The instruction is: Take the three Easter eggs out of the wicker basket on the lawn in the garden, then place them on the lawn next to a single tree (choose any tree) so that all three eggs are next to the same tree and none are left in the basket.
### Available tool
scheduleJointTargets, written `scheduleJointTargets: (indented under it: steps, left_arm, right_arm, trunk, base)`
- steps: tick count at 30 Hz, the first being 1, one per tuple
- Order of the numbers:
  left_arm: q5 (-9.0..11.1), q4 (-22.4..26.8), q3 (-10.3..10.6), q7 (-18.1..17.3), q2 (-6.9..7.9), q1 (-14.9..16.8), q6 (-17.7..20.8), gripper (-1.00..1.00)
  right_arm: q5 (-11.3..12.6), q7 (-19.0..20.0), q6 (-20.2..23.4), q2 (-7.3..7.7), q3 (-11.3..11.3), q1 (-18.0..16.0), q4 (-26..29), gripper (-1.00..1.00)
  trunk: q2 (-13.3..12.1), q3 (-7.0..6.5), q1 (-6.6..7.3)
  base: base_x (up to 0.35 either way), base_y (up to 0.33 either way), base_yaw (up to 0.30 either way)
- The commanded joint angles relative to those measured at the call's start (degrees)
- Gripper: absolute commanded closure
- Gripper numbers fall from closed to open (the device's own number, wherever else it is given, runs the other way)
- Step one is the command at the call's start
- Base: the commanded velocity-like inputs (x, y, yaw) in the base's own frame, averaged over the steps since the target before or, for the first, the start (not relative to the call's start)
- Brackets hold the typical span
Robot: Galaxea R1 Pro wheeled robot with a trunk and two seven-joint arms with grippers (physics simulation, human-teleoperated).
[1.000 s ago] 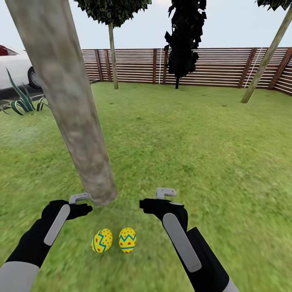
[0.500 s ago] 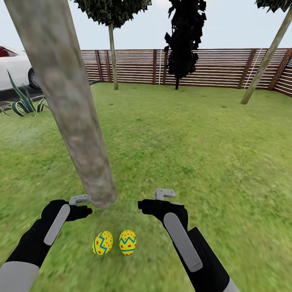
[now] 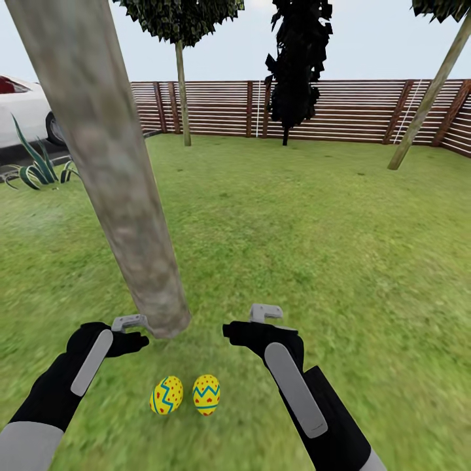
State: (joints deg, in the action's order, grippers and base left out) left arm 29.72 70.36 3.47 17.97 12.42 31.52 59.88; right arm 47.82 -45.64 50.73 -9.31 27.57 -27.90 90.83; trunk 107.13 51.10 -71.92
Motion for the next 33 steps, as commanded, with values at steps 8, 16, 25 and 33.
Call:
scheduleJointTargets:
  steps: [8,16,25,33]
  left_arm:
    - [0.60,0.03,0.14,0.59,0.08,0.03,0.12,-1.00]
    - [0.60,0.06,0.14,0.59,0.10,0.03,0.12,-1.00]
    - [0.61,0.26,0.15,0.58,0.06,0.03,0.12,-1.00]
    - [0.60,0.38,0.18,0.58,0.06,-0.03,0.12,-1.00]
  right_arm:
    - [0.52,-0.58,0.09,-0.01,0.04,-0.05,0.05,-1.00]
    - [0.52,-0.59,0.10,-0.02,0.15,-0.05,0.04,-1.00]
    - [0.52,-0.59,0.12,0.00,0.18,-0.05,0.04,-1.00]
    - [0.52,-0.57,0.09,-0.01,0.20,-0.05,0.05,-1.00]
  trunk:
    - [-3.20,-1.39,1.77]
    - [-6.41,-2.83,3.53]
    - [-7.21,-3.19,3.96]
    - [-7.21,-3.19,3.96]
  base:
    - [0.000,0.000,0.000]
    - [0.000,0.000,0.000]
    - [0.000,0.000,0.000]
    - [-0.049,0.026,0.000]
